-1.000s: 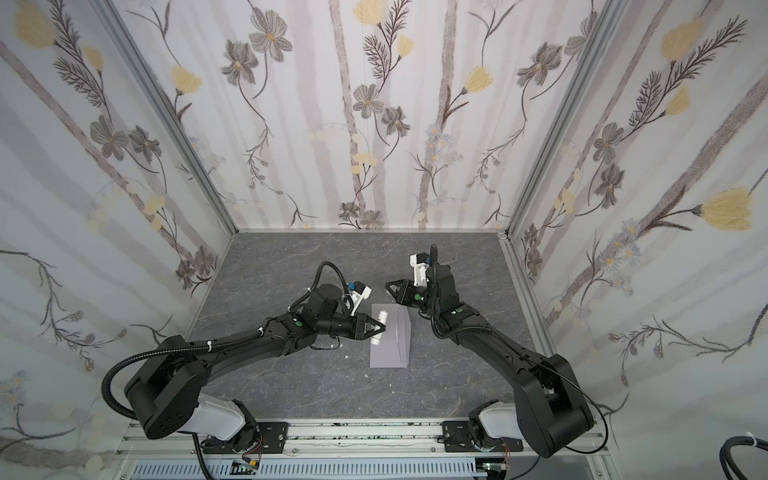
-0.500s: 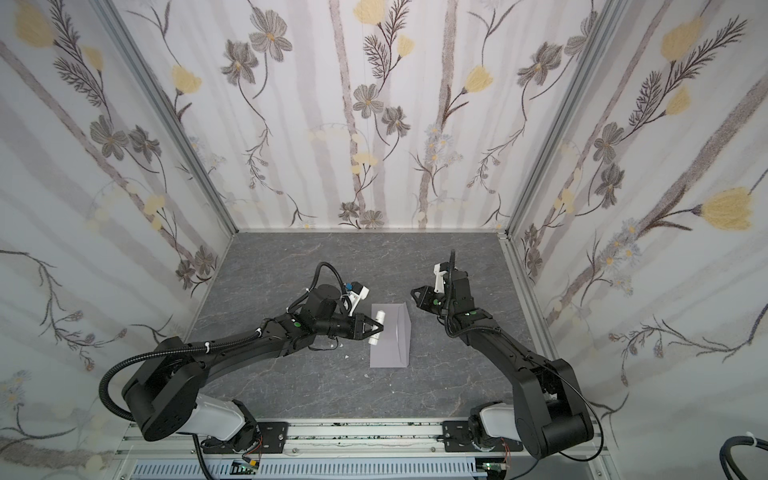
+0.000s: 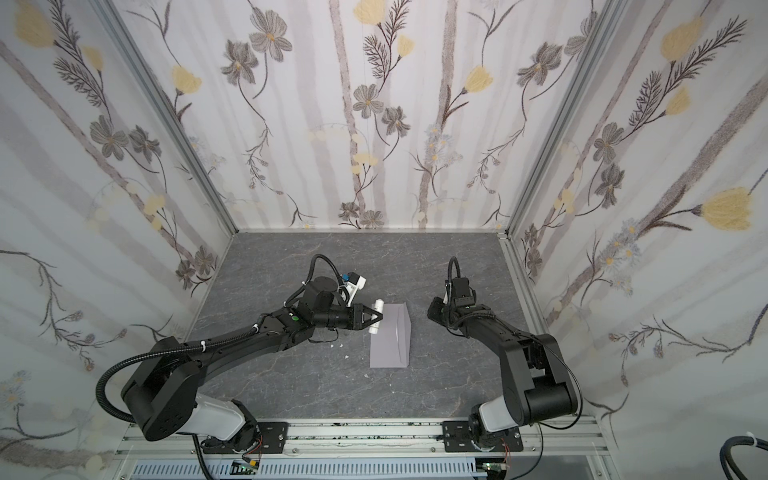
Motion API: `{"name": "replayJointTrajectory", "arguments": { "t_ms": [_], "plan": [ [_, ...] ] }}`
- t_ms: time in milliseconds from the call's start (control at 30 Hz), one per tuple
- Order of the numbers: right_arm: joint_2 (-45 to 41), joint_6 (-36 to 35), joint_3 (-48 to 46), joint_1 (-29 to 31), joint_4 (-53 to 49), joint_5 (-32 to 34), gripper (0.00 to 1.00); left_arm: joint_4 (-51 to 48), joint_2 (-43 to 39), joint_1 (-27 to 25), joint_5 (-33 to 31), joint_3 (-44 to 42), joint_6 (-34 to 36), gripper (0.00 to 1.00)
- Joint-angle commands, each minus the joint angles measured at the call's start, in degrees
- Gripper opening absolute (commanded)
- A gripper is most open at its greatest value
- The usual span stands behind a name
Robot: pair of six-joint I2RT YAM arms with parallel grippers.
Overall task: Place the letter into the envelope and seal it
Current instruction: 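Pull the cap off with the right gripper while the left holds the glue stick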
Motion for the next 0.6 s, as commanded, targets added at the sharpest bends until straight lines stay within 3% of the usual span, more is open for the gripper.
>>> {"name": "replayJointTrajectory", "arguments": {
  "t_ms": [0, 133, 567],
  "plan": [
    [2.55, -0.93, 2.98, -0.04, -2.47, 2.69, 0.04, 1.48, -0.16, 0.75, 0.18, 0.71, -0.34, 0.00],
    [4.84, -1.37, 4.47, -0.08, -4.04, 4.04, 0.06, 1.63, 0.32, 2.13, 0.84, 1.17, -0.43, 0.00],
    [9.67, -2.40, 9.57, -0.21, -9.52, 6.35, 0.26, 2.42, 0.09, 6.06, 1.96, 0.56, -0.34, 0.00]
  ]
}}
